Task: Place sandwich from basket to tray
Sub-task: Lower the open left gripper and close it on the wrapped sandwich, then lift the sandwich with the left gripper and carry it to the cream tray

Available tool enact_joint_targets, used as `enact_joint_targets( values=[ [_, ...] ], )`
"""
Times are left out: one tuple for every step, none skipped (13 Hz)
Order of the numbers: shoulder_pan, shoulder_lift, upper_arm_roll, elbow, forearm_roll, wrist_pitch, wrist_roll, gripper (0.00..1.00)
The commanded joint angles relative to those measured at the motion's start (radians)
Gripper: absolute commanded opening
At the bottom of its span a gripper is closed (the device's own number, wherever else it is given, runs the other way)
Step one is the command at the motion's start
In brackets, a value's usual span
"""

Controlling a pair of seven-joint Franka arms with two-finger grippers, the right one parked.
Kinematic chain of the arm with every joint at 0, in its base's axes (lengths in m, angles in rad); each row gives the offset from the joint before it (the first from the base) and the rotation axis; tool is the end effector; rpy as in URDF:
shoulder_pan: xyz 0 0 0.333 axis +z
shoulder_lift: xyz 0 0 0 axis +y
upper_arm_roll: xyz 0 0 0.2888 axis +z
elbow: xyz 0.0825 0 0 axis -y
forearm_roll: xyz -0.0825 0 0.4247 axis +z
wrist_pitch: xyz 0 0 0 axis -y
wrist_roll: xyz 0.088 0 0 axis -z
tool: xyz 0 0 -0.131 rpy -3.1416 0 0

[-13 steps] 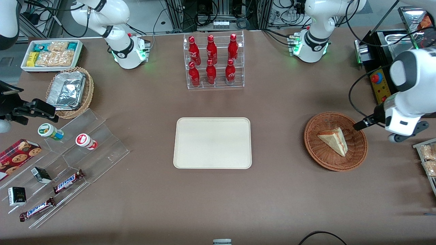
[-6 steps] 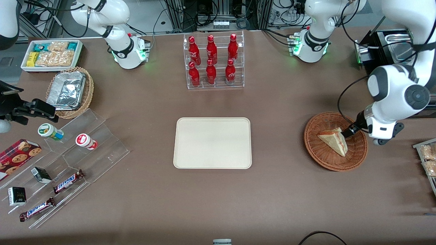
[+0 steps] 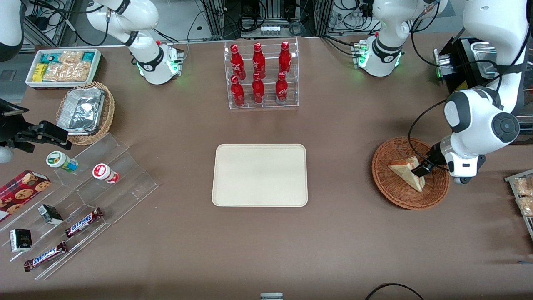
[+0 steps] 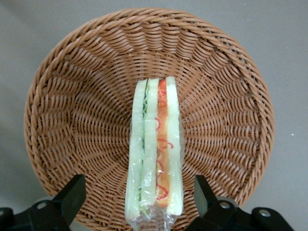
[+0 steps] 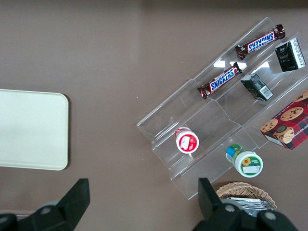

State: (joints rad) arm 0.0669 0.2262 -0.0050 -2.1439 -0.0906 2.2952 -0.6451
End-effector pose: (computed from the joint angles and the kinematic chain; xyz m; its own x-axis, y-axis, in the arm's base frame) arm 0.5776 0.0321 0.2119 0.7147 0.6922 -0.1000 0.6961 -0.7179 0.0051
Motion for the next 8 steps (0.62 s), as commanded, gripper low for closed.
enact_joint_targets(
  values=[
    [-0.013,0.044,-0.001,-0.001,-0.012,0.048,-0.015,0.99],
    [-0.015,0.054,-0.001,-0.002,-0.012,0.065,-0.015,0.99],
    [-0.018,0.067,-0.003,-0.002,-0.011,0.069,-0.013,0.99],
    [-0.018,0.074,-0.003,-0.004,-0.008,0.073,-0.013,0.99],
    [-0.018,0.075,-0.003,-0.008,-0.008,0.075,-0.011,0.99],
    [-0.018,0.076,-0.003,-0.007,-0.006,0.076,-0.011,0.98],
    [-0.018,0.081,-0.004,-0.005,-0.008,0.078,-0.010,0.95],
    [-0.018,0.087,-0.006,-0.007,-0.006,0.082,-0.007,0.94]
  ],
)
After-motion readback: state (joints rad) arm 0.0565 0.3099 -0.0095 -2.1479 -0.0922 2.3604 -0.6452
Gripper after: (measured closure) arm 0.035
